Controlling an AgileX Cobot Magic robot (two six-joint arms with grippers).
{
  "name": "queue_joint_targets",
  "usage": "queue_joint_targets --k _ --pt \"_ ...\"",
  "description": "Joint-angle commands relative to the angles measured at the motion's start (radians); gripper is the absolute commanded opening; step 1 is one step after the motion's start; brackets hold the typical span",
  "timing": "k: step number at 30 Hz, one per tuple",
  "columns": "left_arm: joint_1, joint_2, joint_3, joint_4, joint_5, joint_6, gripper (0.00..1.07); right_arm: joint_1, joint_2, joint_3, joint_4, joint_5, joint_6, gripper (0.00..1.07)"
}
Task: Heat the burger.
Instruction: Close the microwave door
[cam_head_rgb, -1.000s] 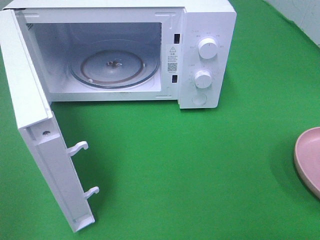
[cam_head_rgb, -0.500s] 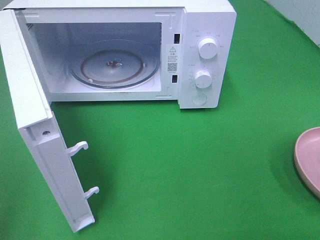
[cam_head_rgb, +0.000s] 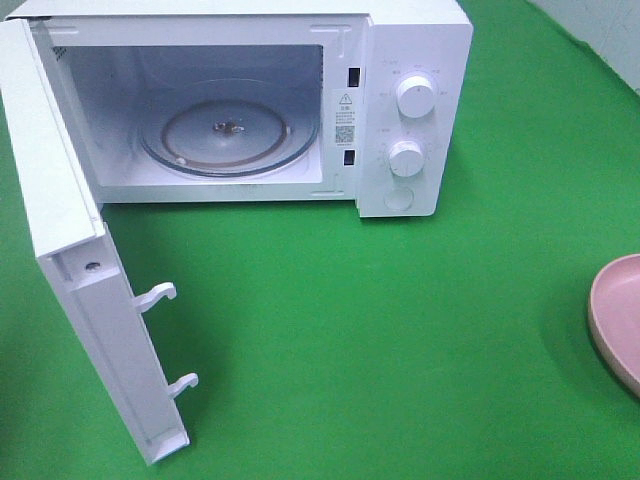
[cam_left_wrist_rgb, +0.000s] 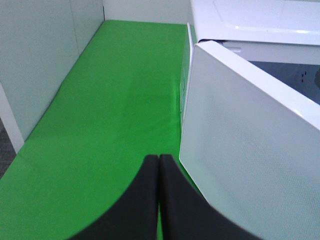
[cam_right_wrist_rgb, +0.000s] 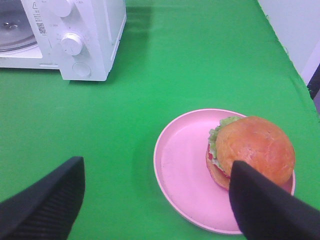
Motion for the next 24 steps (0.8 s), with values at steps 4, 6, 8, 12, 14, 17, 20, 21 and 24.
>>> queue_joint_targets --k 4,6,8,12,14,17,20,21,24 --pt "-0.001 0.130 0.110 -0.004 -0.392 0.001 0.00 -0.007 -0.028 0.002 0.001 -0.016 -0.010 0.76" --pt "-0.001 0.174 0.141 -0.001 -0.474 0.000 0.00 -0.007 -0.028 0.002 0.001 -0.016 -0.010 0.76" --pt "-0.001 0.200 0.155 -0.001 -0.524 -0.002 0.00 -0.007 -0.028 0.002 0.001 -0.016 -0.010 0.76" --pt "-0.001 0.353 0.186 0.042 -0.701 -0.007 0.00 -0.007 -0.028 0.002 0.001 -0.016 -0.010 0.76" --pt "-0.001 0.404 0.186 0.096 -0.740 -0.029 0.00 -0.007 -0.028 0.002 0.001 -0.016 -0.010 0.76" --pt "-0.001 0.463 0.186 0.182 -0.789 -0.086 0.00 -0.007 -0.028 0.002 0.001 -0.016 -0.010 0.76" --pt "-0.001 0.545 0.186 0.309 -0.880 -0.186 0.00 -0.007 -0.028 0.002 0.001 -0.016 -0.010 0.76" --pt "-0.001 0.545 0.186 0.309 -0.880 -0.186 0.00 -0.007 -0.028 0.002 0.001 -0.016 -0.010 0.76" --pt "-0.001 0.651 0.186 0.442 -0.997 -0.271 0.00 -0.007 -0.028 0.002 0.001 -0.016 -0.010 0.76"
